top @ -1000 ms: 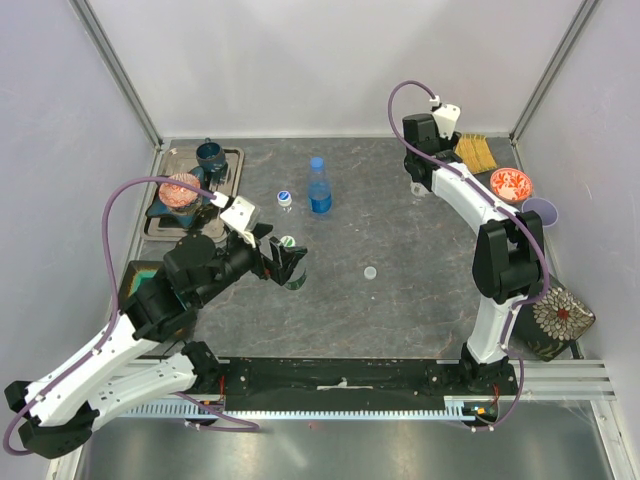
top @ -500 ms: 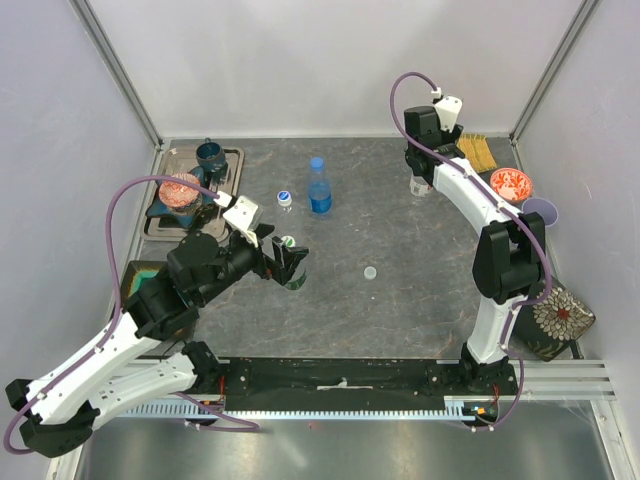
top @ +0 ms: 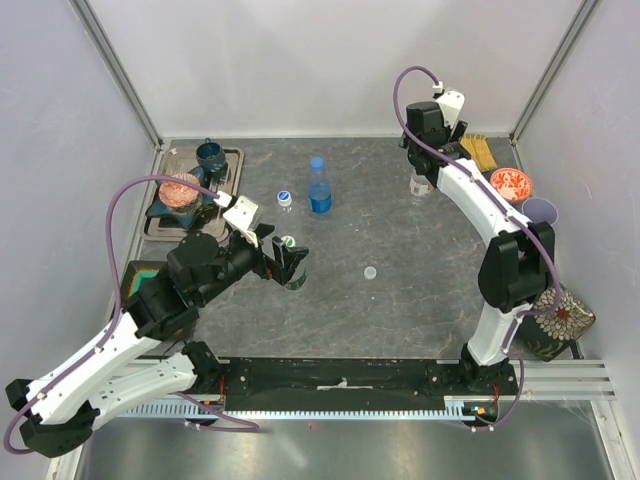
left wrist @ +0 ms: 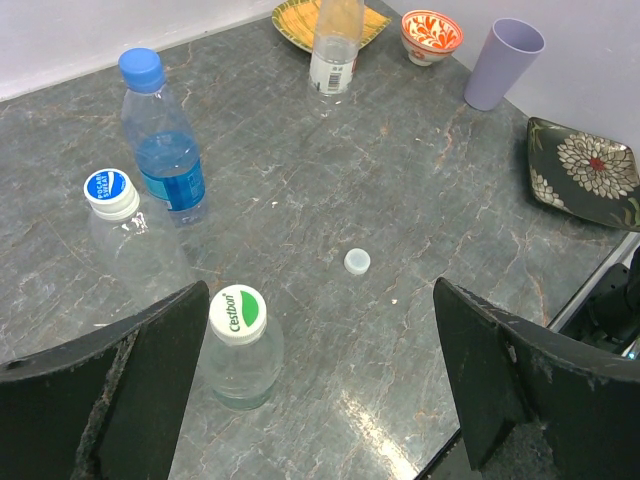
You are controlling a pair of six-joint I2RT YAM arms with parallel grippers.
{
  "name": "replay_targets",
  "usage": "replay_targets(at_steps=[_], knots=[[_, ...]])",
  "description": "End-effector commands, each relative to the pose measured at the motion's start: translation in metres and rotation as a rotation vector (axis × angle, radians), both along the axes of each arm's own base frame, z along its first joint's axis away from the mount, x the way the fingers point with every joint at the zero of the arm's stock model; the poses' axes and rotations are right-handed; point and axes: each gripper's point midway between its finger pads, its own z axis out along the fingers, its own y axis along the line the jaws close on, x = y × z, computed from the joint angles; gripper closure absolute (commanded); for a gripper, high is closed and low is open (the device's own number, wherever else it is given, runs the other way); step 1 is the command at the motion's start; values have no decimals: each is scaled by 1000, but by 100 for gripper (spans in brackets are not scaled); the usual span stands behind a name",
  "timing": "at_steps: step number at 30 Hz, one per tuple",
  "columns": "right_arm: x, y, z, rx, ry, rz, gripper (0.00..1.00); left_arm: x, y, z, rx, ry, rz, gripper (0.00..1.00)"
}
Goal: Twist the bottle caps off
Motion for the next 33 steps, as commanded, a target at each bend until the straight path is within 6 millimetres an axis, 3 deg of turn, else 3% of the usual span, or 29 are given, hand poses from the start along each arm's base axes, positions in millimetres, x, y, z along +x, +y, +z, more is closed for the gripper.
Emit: replay_targets(at_steps=[1,6,7,9,10,11,13,14,17,22,26,33], knots=[[-20,14,80,59,-145,46,14,-2,-2,21,-49,-30,-11,0],[-59,23,108,77,-177,68,12,-1,5,24,-55,-41,16,0],[-76,31,128,93,-221,91,13,1,6,23,-53,-40,30,0],[-93,49,130,107,-232,160,14,6,15,24,-58,-41,84,1],[-110,64,145,138,-273,230,14,7,20,23,-63,-44,110,0],[-116,88,133,172,-263,347,15,9,25,23,-67,-48,138,0],[-134,115,136,226,-280,491,16,17,46,23,-74,-60,256,1],[-141,132,123,257,-251,572,16,19,54,22,-80,-64,301,0],[-162,168,110,308,-192,725,17,23,87,26,-107,-88,453,0],[-223,240,100,288,-138,1024,11,19,121,27,-148,-99,592,0],[-249,275,87,266,-92,1136,2,14,126,26,-170,-105,587,1],[-280,314,70,193,-63,1216,2,7,134,20,-202,-97,595,1]])
